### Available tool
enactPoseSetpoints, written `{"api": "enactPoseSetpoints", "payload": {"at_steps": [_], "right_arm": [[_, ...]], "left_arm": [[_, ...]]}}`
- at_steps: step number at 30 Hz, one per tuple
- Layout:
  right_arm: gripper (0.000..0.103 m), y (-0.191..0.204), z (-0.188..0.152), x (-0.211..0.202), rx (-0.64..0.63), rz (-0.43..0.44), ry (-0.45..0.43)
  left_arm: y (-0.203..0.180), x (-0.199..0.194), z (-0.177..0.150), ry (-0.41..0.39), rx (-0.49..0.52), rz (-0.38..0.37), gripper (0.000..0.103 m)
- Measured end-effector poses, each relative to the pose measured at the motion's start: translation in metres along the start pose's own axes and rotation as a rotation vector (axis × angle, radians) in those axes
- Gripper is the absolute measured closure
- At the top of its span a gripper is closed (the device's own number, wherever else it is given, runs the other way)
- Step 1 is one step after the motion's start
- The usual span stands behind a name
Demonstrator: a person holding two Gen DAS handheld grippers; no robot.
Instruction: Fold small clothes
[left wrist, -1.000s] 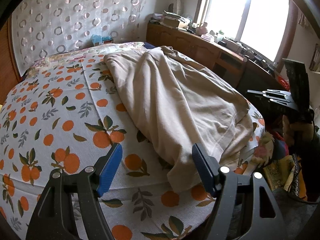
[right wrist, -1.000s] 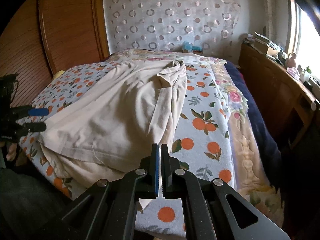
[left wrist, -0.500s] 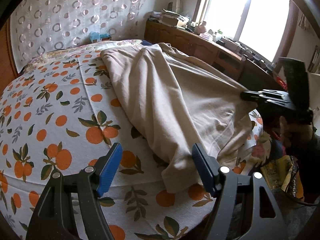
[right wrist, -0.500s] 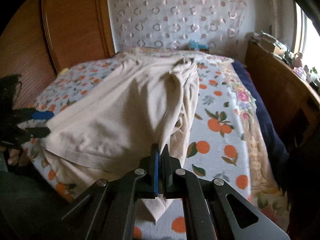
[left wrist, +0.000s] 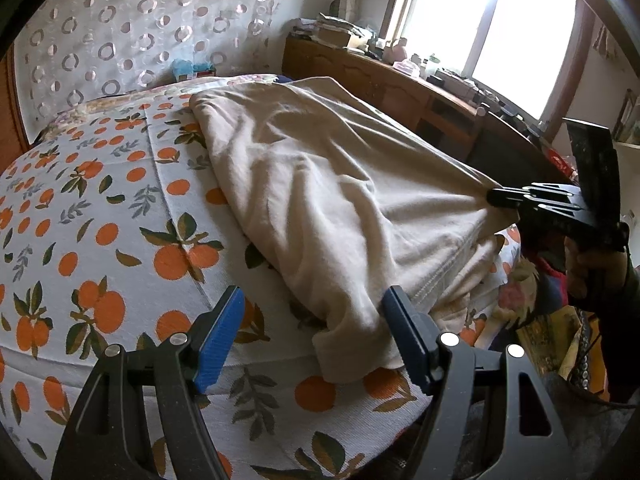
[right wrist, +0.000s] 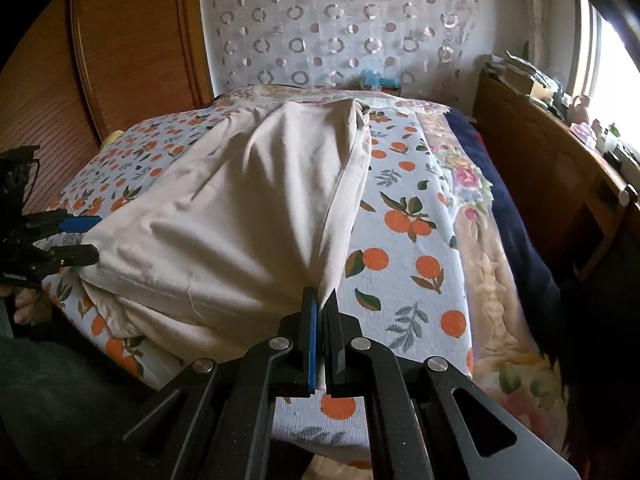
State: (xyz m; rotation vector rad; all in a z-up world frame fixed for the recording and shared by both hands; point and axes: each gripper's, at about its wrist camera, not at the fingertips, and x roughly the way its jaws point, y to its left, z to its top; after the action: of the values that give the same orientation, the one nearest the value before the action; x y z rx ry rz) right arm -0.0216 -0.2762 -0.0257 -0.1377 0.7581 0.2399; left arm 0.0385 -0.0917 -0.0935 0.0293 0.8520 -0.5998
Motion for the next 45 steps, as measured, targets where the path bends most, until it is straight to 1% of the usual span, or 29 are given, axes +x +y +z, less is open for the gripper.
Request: {"api": "enactPoseSetpoints", "payload": {"at_steps": [4, 5, 6, 7, 8, 9, 10, 12, 15, 17, 19, 20, 21, 22, 23, 24, 25, 26, 28, 30, 33, 37, 40, 43, 45], "right_arm": [[0.100, 0.003, -0.001, -0.003, 0.001, 0.013, -0.006], [0.095, 0.001, -0.003, -0.003, 0.002, 0.012, -0.006], [0.087, 0.002, -0.003, -0.002, 0.001, 0.005, -0.004], [0.079, 0.001, -0.003, -0.002, 0.001, 0.001, -0.005], [0.061, 0.001, -0.004, 0.000, 0.005, 0.001, -0.003], [0.051, 0.001, -0.005, 0.003, 0.015, 0.006, 0.004], [0.049, 0.000, -0.005, 0.006, 0.022, 0.011, 0.011], [0.049, 0.000, -0.008, 0.012, 0.028, 0.011, 0.036], [0.049, 0.002, -0.012, 0.019, 0.032, 0.034, 0.072], [0.049, 0.008, -0.011, 0.019, -0.001, 0.044, 0.075], [0.049, 0.013, -0.009, 0.020, -0.022, 0.058, 0.077], [0.055, 0.014, -0.008, 0.020, -0.027, 0.060, 0.077], [0.062, 0.015, -0.007, 0.021, -0.036, 0.064, 0.075], [0.066, 0.016, -0.006, 0.021, -0.040, 0.066, 0.073], [0.076, 0.016, -0.006, 0.021, -0.042, 0.072, 0.070], [0.086, 0.015, -0.006, 0.021, -0.041, 0.088, 0.068], [0.087, 0.014, -0.007, 0.021, -0.039, 0.104, 0.067], [0.090, 0.014, -0.008, 0.022, -0.037, 0.110, 0.065], [0.092, 0.011, -0.009, 0.021, -0.030, 0.124, 0.051], [0.093, 0.007, -0.009, 0.016, -0.015, 0.140, 0.019], [0.093, -0.002, -0.004, 0.001, 0.025, 0.153, -0.054], [0.093, -0.010, 0.013, -0.016, 0.036, 0.161, -0.142], [0.093, -0.010, 0.030, -0.021, -0.005, 0.141, -0.187], [0.093, -0.014, 0.053, -0.016, -0.026, 0.129, -0.219], [0.093, -0.016, 0.069, -0.009, -0.031, 0.122, -0.232]], "left_arm": [[-0.001, 0.001, 0.000, 0.005, 0.000, -0.004, 0.030], [-0.002, 0.001, -0.001, 0.003, 0.000, -0.006, 0.030], [-0.002, 0.000, -0.001, 0.001, 0.002, -0.007, 0.032], [-0.003, 0.000, -0.002, 0.001, 0.004, -0.008, 0.037], [-0.004, 0.000, -0.003, 0.003, 0.005, -0.009, 0.038], [-0.004, 0.000, -0.004, 0.007, 0.007, -0.014, 0.041], [-0.005, 0.000, -0.005, 0.010, 0.008, -0.019, 0.045], [-0.006, 0.001, -0.007, 0.020, 0.008, -0.031, 0.049], [-0.009, 0.003, -0.009, 0.031, 0.009, -0.044, 0.057], [-0.010, 0.003, -0.010, 0.032, 0.012, -0.046, 0.057], [-0.008, 0.002, -0.010, 0.034, 0.010, -0.061, 0.060], [-0.006, 0.002, -0.009, 0.035, 0.007, -0.070, 0.061], [-0.006, 0.002, -0.009, 0.037, 0.005, -0.077, 0.065], [-0.005, 0.002, -0.010, 0.040, 0.001, -0.092, 0.069], [-0.005, 0.003, -0.009, 0.042, -0.003, -0.102, 0.071], [-0.004, 0.004, -0.009, 0.044, -0.007, -0.113, 0.076], [-0.003, 0.004, -0.009, 0.048, -0.012, -0.125, 0.081], [-0.003, 0.005, -0.009, 0.052, -0.015, -0.138, 0.084], [-0.003, 0.003, -0.008, 0.045, -0.012, -0.153, 0.092], [-0.004, -0.003, -0.005, 0.018, -0.002, -0.153, 0.093], [-0.005, -0.018, 0.008, -0.050, -0.003, -0.153, 0.094], [-0.002, -0.033, 0.037, -0.136, 0.014, -0.121, 0.094], [0.007, -0.031, 0.068, -0.183, 0.015, -0.115, 0.094], [0.022, -0.020, 0.094, -0.200, 0.000, -0.092, 0.094], [0.037, -0.013, 0.113, -0.200, -0.029, -0.077, 0.094]]}}
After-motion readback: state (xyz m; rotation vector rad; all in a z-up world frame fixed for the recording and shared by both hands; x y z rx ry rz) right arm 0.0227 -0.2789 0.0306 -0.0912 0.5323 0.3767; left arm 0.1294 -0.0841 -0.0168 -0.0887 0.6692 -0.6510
